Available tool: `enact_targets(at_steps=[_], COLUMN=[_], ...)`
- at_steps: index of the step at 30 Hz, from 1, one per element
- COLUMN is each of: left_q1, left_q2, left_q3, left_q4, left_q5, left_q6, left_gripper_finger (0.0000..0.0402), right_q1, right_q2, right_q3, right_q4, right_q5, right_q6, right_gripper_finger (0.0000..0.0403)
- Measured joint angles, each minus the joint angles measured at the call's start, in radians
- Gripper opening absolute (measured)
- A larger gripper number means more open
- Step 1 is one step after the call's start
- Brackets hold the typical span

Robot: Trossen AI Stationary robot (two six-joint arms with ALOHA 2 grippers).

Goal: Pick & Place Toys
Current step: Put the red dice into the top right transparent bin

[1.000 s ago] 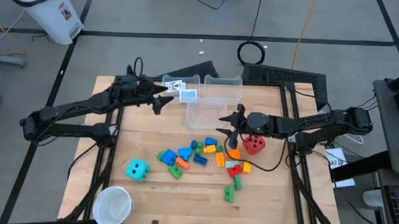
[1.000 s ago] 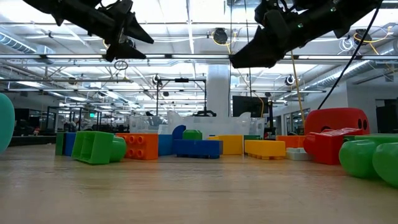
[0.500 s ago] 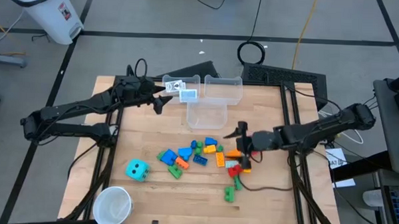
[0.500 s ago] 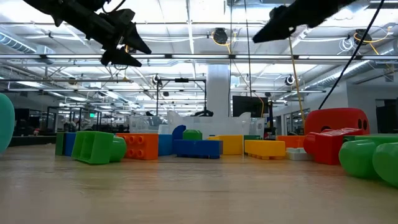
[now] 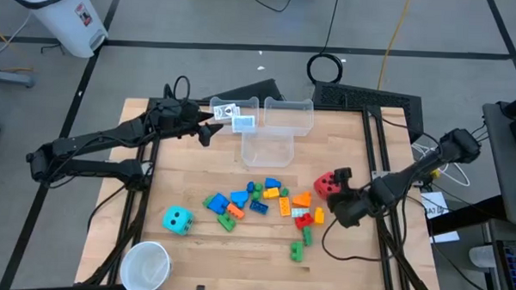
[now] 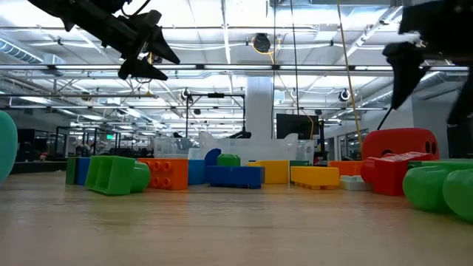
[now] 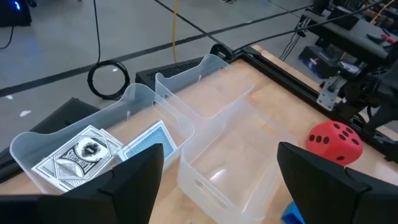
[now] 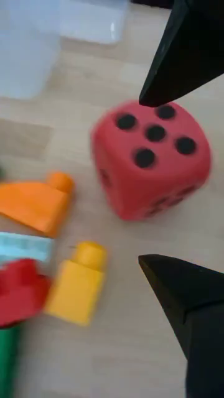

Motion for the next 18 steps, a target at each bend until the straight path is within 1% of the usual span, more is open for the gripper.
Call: enact_targets(at_steps=[2, 6, 8, 10, 12, 15, 18], left_q1=[0.000, 0.000, 0.000, 0.000, 0.000, 0.000, 0.000], left_q2=[0.000, 0.000, 0.000, 0.000, 0.000, 0.000, 0.000], left_q3=[0.000, 0.000, 0.000, 0.000, 0.000, 0.000, 0.000], left_q4=[0.000, 0.000, 0.001, 0.003, 0.000, 0.000, 0.000], left_q5=[0.000, -0.005, -0.008, -0.008, -0.008, -0.007, -0.006], left_q6=[-0.009, -0.017, -0.020, -0.020, -0.022, -0.023, -0.022], left_gripper_finger=[0.0321, 0.0321, 0.0321, 0.0321, 0.0321, 0.0321, 0.0321], right_q1=[0.009, 0.000, -0.018, -0.034, -0.054, -0.087, -0.110], right_q2=[0.006, 0.023, 0.039, 0.049, 0.067, 0.085, 0.107], right_q3=[-0.035, -0.114, -0.120, -0.122, -0.125, -0.124, -0.121], right_q4=[0.014, 0.088, 0.129, 0.175, 0.180, 0.176, 0.169], right_q5=[0.024, 0.111, 0.132, 0.136, 0.113, 0.070, 0.063], right_q6=[-0.008, -0.062, -0.083, -0.076, -0.068, -0.045, -0.023], right_gripper_finger=[0.0378, 0.0378, 0.0377, 0.0376, 0.0371, 0.0345, 0.0301])
